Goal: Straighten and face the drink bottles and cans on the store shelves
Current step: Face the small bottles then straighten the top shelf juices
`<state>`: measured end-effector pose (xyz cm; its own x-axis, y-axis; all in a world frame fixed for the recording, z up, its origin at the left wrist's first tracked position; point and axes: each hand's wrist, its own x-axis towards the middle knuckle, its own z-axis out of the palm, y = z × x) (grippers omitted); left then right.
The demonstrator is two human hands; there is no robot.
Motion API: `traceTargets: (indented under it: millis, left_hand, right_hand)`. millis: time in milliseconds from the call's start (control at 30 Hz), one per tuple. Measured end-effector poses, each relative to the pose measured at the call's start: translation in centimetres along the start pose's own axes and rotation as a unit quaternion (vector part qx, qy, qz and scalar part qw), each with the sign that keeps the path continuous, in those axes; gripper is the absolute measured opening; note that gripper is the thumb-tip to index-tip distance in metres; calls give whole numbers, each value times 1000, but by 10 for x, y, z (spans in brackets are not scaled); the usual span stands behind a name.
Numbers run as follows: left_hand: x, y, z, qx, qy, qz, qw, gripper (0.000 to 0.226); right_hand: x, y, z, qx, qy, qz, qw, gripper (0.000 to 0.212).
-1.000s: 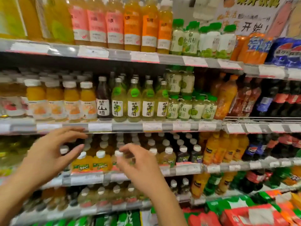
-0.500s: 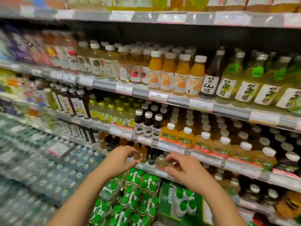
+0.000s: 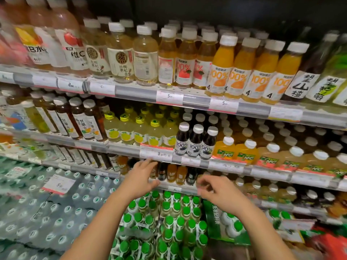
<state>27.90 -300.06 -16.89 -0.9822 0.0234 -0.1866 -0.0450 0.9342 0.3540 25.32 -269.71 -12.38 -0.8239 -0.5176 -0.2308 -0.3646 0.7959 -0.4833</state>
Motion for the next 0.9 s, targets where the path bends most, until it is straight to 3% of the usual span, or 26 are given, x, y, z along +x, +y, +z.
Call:
traceTargets:
  millis: [233,467,767,900]
  left_hand:
    - [56,-22,22,115,-19,35,993,95]
    - [85,-32,56,97,-67,36,992,98]
    - [82,-34,69,107,-21,26,994,106]
    - [79,-39,67,113,45,51,991,109]
  right_hand:
    - [38,0,54,11,-29,105,994,50]
    - [108,33,88,-44,-99,170,979,77]
    - [170,53,114,-37,-81,159,983,75]
    - [202,59,126,-15,-64,166,984,40]
